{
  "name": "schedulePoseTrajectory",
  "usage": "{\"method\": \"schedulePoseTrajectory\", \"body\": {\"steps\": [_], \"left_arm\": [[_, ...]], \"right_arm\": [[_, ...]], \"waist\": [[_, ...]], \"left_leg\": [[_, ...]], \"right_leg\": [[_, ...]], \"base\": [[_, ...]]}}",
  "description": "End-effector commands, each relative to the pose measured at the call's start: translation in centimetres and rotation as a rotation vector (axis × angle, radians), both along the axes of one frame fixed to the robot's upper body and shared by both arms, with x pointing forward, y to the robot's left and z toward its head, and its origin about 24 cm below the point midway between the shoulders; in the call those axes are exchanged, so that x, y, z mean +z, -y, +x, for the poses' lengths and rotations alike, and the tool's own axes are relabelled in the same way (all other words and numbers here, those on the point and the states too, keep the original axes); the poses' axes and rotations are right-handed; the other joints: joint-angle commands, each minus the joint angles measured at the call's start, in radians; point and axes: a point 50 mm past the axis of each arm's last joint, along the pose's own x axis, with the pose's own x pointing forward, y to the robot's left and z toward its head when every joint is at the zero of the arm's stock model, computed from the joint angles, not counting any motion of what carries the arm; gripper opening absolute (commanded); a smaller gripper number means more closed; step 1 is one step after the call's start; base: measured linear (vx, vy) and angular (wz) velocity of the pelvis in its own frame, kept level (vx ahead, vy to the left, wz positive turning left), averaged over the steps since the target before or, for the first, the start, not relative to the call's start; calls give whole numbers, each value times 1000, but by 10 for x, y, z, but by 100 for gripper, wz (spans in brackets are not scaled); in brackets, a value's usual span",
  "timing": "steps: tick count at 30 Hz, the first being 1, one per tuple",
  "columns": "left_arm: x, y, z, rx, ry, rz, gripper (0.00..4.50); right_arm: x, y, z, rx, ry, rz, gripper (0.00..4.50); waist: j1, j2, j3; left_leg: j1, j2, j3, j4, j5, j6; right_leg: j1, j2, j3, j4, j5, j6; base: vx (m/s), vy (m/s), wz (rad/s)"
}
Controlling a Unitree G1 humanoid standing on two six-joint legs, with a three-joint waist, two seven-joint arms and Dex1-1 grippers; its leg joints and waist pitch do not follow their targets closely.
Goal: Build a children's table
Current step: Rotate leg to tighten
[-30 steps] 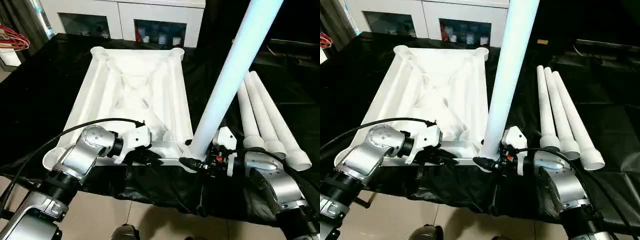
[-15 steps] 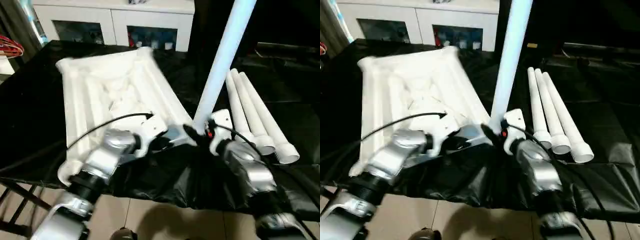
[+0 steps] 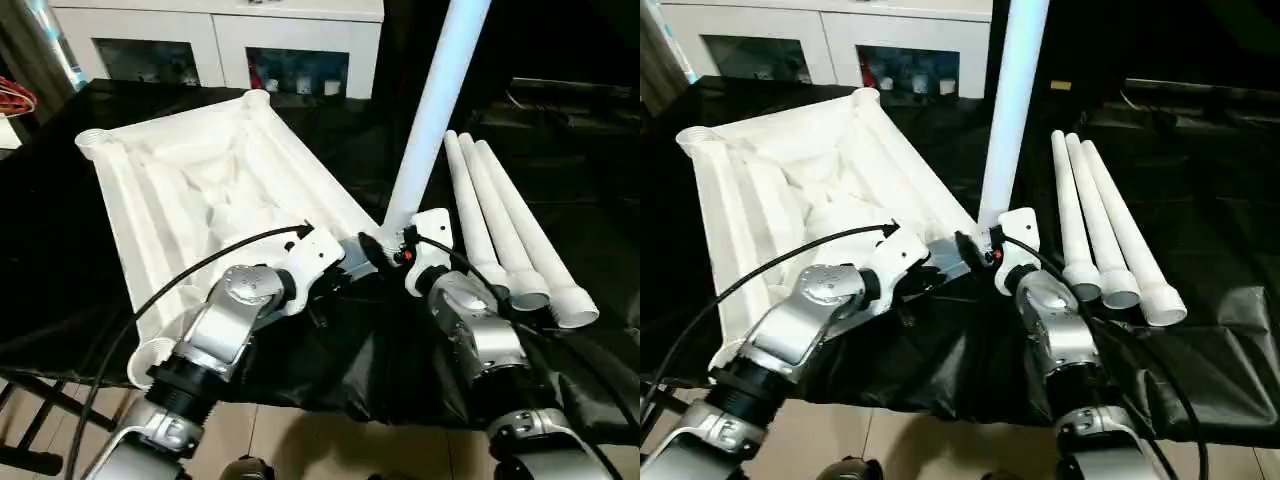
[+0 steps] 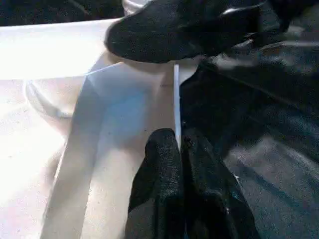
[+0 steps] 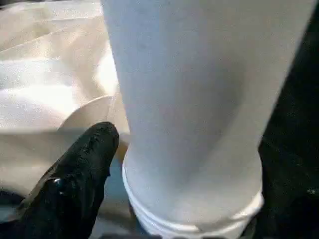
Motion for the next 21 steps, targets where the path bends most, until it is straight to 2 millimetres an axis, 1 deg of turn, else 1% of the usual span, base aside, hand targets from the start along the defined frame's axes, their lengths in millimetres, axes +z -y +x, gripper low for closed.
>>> {"method": "schedulePoseTrajectory", "body": {"steps": [1,2,3,4,5,7,8,9,10,11,14,15,16,18,19,21], "left_arm": [[2,15,-12,-162,-18,-60,0],[1,9,-13,-207,-26,-51,0],[1,8,-14,-215,-27,-50,0],[1,3,-14,-242,-37,-42,0],[0,0,-15,-261,-46,-36,0],[0,-9,-15,-302,-72,-21,0],[0,-9,-15,-302,-72,-21,0],[0,-14,-14,-318,-82,-13,0],[0,-18,-14,-341,-92,-7,0],[0,-21,-14,-348,-100,-4,0],[0,-28,-11,-362,-105,11,0],[0,-30,-10,-365,-105,17,0],[0,-33,-8,-368,-106,23,0],[0,-35,-8,-369,-108,25,0],[1,-37,-7,-375,-112,27,0],[0,-42,-6,-401,-123,40,0]], "right_arm": [[-9,-19,-13,192,-51,4,388],[-8,-15,-19,265,-46,-15,388],[-8,-14,-20,278,-44,-18,388],[-7,-11,-24,331,-42,-24,388],[-6,-9,-26,372,-39,-28,388],[-3,-3,-34,477,-43,-27,388],[-3,-3,-34,477,-43,-27,388],[-1,-1,-37,523,-51,-21,388],[1,1,-41,572,-55,-21,388],[2,2,-43,601,-60,-23,388],[2,5,-49,674,-76,-54,388],[2,6,-51,699,-85,-69,376],[1,7,-53,725,-93,-83,376],[1,7,-54,740,-98,-91,356],[1,7,-56,761,-104,-93,356],[1,7,-61,818,-124,-106,333]], "waist": [[4,-3,-63],[3,1,-65],[4,0,-66],[3,-1,-67],[6,1,-66],[11,1,-62],[13,2,-64],[13,1,-63],[15,0,-61],[18,0,-61],[20,-2,-62],[21,-2,-62],[22,-2,-62],[25,-3,-62],[26,-4,-63],[31,-4,-63]], "left_leg": [[6,34,-14,-56,-155,60],[7,34,-14,-54,-139,69],[7,35,-14,-53,-136,74],[6,35,-12,-51,-132,78],[6,37,-13,-51,-135,82],[8,39,-12,-52,-157,86],[9,40,-12,-52,-158,86],[9,40,-12,-53,-160,84],[9,40,-12,-53,-166,84],[8,42,-12,-54,-175,79],[10,42,-12,-55,-182,71],[9,41,-11,-54,-180,70],[9,41,-12,-54,-176,71],[9,41,-12,-53,-173,72],[9,42,-12,-53,-170,72],[9,41,-11,-51,-161,77]], "right_leg": [[49,-75,43,-67,-58,-205],[47,-72,41,-63,-19,-219],[48,-73,41,-63,-10,-222],[47,-73,42,-61,5,-227],[47,-73,40,-61,7,-233],[44,-72,40,-63,-16,-239],[45,-73,40,-62,-16,-240],[43,-73,40,-62,-20,-246],[44,-73,39,-65,-33,-245],[43,-75,39,-63,-55,-242],[43,-78,40,-65,-76,-242],[44,-77,40,-65,-80,-240],[43,-77,41,-66,-78,-239],[42,-79,41,-65,-79,-239],[43,-79,41,-64,-80,-238],[43,-77,40,-63,-72,-236]], "base": [[0,0,0],[0,0,0],[0,0,0],[0,0,0],[0,0,0],[0,0,0],[0,0,0],[0,0,0],[0,0,0],[0,0,0],[0,0,0],[0,0,0],[0,0,0],[0,0,0],[0,0,0],[0,0,0]]}}
